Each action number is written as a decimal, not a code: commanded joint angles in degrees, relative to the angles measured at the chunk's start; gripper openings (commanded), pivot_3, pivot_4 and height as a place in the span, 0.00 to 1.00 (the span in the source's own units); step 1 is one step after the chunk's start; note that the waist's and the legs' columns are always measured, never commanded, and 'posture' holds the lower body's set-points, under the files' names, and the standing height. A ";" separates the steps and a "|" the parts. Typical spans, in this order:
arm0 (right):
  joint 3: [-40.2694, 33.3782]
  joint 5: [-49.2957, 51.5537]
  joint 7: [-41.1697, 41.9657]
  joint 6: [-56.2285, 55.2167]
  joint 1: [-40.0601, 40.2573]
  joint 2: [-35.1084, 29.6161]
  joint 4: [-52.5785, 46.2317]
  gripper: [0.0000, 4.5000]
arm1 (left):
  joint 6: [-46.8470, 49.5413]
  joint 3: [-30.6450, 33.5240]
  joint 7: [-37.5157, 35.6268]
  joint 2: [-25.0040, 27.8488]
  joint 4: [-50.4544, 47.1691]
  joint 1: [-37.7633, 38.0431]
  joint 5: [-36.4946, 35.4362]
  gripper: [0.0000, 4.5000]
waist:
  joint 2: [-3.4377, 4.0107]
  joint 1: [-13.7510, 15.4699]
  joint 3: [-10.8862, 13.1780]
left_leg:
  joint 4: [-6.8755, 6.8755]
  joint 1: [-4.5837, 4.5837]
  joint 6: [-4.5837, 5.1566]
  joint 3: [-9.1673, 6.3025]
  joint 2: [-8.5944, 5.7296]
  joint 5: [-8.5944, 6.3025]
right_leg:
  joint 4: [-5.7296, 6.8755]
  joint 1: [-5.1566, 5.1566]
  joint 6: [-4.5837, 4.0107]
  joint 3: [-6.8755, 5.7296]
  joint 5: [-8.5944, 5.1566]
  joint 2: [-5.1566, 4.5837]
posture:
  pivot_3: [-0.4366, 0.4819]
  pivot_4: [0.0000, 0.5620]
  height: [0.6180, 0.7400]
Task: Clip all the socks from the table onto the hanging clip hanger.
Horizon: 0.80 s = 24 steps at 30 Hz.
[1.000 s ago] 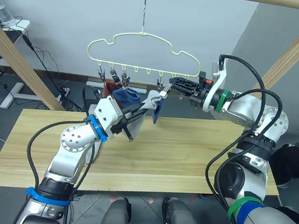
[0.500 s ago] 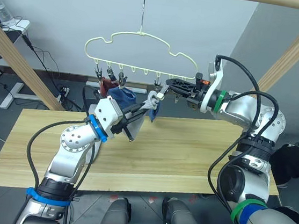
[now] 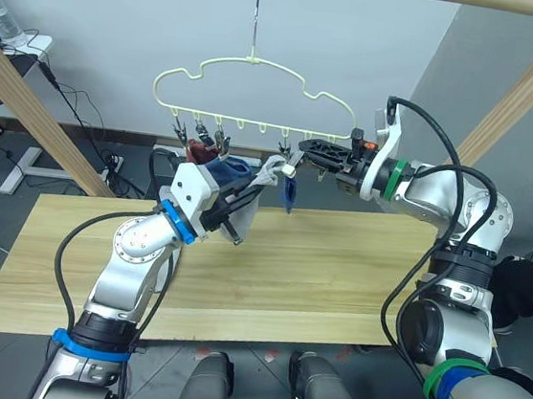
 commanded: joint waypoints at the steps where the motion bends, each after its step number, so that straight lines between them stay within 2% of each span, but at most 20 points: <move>1: 1.33 3.52 -0.24 -1.58 0.23 -0.82 -2.24 0.15 | -0.18 0.37 0.12 -0.11 -3.20 -0.27 -0.93 0.00 | 0.00 0.00 0.00 | 0.00 0.00 0.00 0.00 0.00 0.00 | 0.00 0.00 0.00 0.00 0.00 0.00 | 0.47 0.46 1.00; 24: 8.79 12.45 -2.24 -8.78 1.63 -4.92 -2.73 0.15 | 0.31 -0.11 -0.75 -0.09 -4.67 1.47 -0.78 0.00 | -0.01 0.04 0.00 | 0.01 -0.01 0.00 0.00 0.00 0.00 | 0.01 -0.01 0.00 0.00 0.00 0.00 | 0.48 0.46 1.00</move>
